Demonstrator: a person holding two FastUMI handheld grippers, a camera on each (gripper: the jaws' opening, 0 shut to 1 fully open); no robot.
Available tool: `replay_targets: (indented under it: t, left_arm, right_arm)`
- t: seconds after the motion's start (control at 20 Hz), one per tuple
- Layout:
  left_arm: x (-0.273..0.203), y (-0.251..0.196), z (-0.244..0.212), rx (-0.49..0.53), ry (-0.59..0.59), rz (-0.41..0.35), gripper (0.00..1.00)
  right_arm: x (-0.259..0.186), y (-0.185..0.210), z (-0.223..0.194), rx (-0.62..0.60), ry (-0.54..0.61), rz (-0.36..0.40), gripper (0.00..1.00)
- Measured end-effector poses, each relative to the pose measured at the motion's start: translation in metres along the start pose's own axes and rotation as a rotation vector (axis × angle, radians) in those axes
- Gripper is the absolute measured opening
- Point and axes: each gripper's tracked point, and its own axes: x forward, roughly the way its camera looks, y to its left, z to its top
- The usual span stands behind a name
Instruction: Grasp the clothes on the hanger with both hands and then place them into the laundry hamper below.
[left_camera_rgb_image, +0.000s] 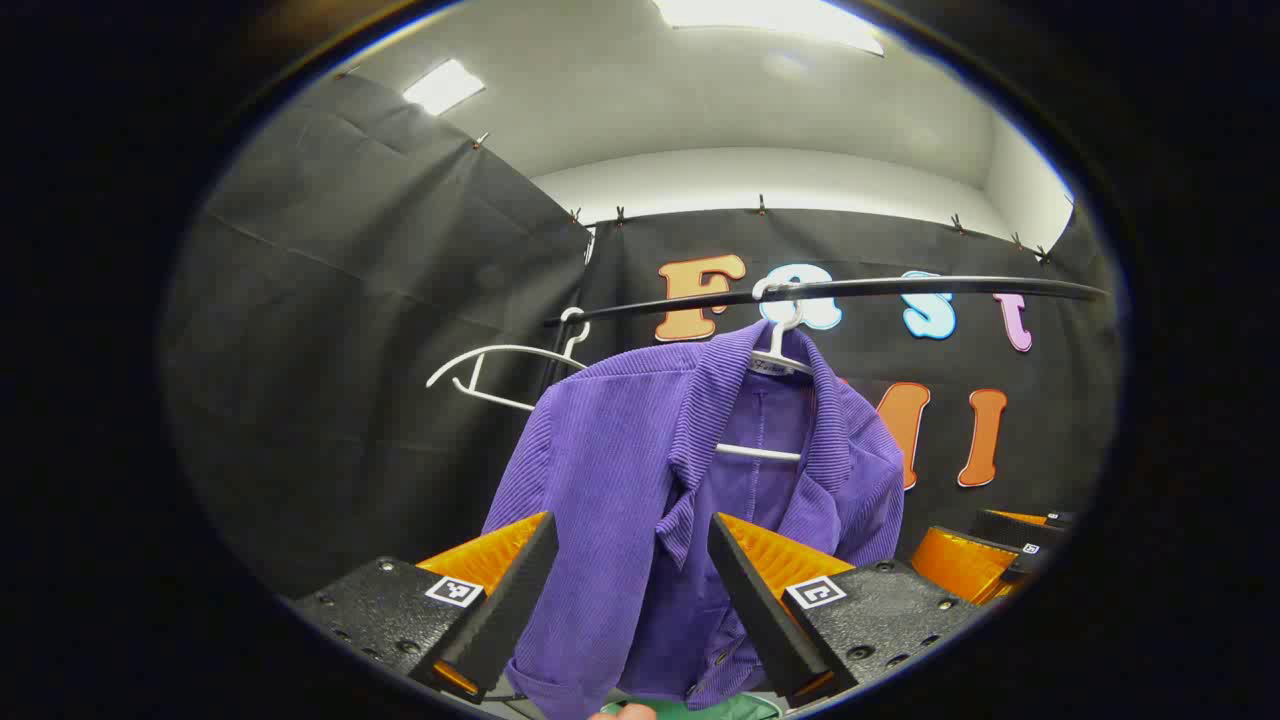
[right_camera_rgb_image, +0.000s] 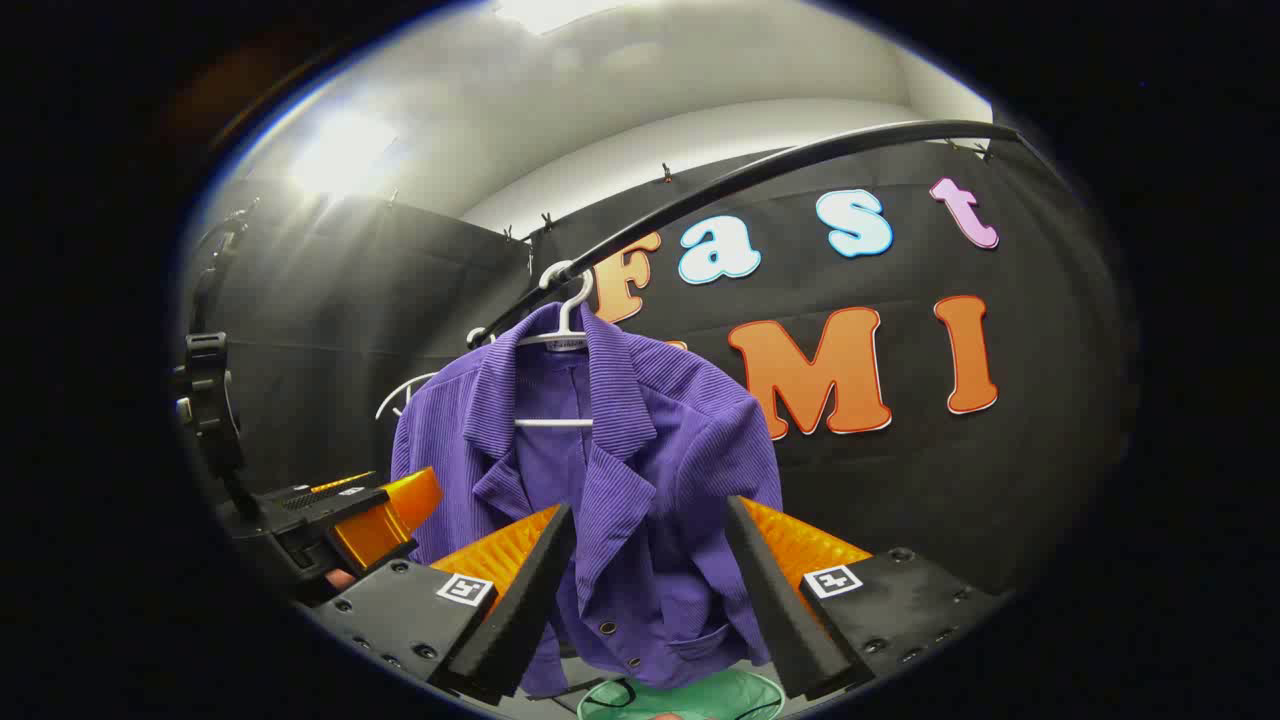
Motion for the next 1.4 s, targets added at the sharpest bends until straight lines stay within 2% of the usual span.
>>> replay_targets:
  t: [0.35, 0.4, 0.45, 0.5, 0.6, 0.65, 0.75, 0.95, 1.15, 1.2, 1.25, 1.3, 1.4]
  left_arm:
    - [-0.005, 0.004, 0.007, 0.021, -0.017, 0.009, 0.92]
    - [-0.006, 0.006, 0.008, 0.022, -0.020, 0.012, 0.95]
    - [-0.006, 0.007, 0.008, 0.023, -0.021, 0.014, 0.91]
    - [-0.006, 0.009, 0.009, 0.022, -0.025, 0.018, 0.95]
    - [-0.007, 0.012, 0.007, 0.023, -0.027, 0.024, 0.95]
    - [-0.008, 0.013, 0.007, 0.025, -0.026, 0.026, 0.92]
    - [-0.009, 0.016, 0.005, 0.027, -0.024, 0.035, 0.95]
    - [-0.010, 0.026, 0.005, 0.019, -0.027, 0.063, 0.92]
    - [-0.017, 0.039, 0.000, 0.026, 0.013, 0.083, 0.91]
    - [-0.020, 0.044, 0.000, 0.034, 0.014, 0.094, 0.92]
    - [-0.022, 0.049, 0.002, 0.041, 0.011, 0.105, 0.92]
    - [-0.026, 0.052, 0.002, 0.048, 0.011, 0.112, 0.92]
    - [-0.030, 0.056, -0.001, 0.064, 0.018, 0.121, 0.92]
  right_arm:
    - [-0.002, 0.003, 0.004, 0.001, -0.014, 0.017, 0.97]
    - [-0.002, 0.004, 0.004, -0.001, -0.015, 0.020, 0.97]
    - [-0.002, 0.004, 0.005, -0.004, -0.016, 0.023, 0.97]
    - [-0.001, 0.005, 0.005, -0.005, -0.016, 0.026, 0.97]
    - [-0.001, 0.008, 0.005, -0.003, -0.016, 0.036, 0.97]
    - [0.000, 0.009, 0.005, -0.004, -0.016, 0.039, 0.97]
    - [0.000, 0.011, 0.004, -0.007, -0.018, 0.047, 0.97]
    - [0.004, 0.015, 0.005, -0.015, -0.032, 0.066, 0.97]
    - [0.019, 0.030, -0.004, 0.009, -0.014, 0.126, 0.97]
    - [0.024, 0.033, -0.009, 0.019, -0.004, 0.141, 0.92]
    - [0.030, 0.039, -0.015, 0.030, 0.010, 0.159, 0.92]
    - [0.036, 0.046, -0.022, 0.041, 0.026, 0.181, 0.97]
    - [0.052, 0.056, -0.037, 0.054, 0.053, 0.219, 0.98]
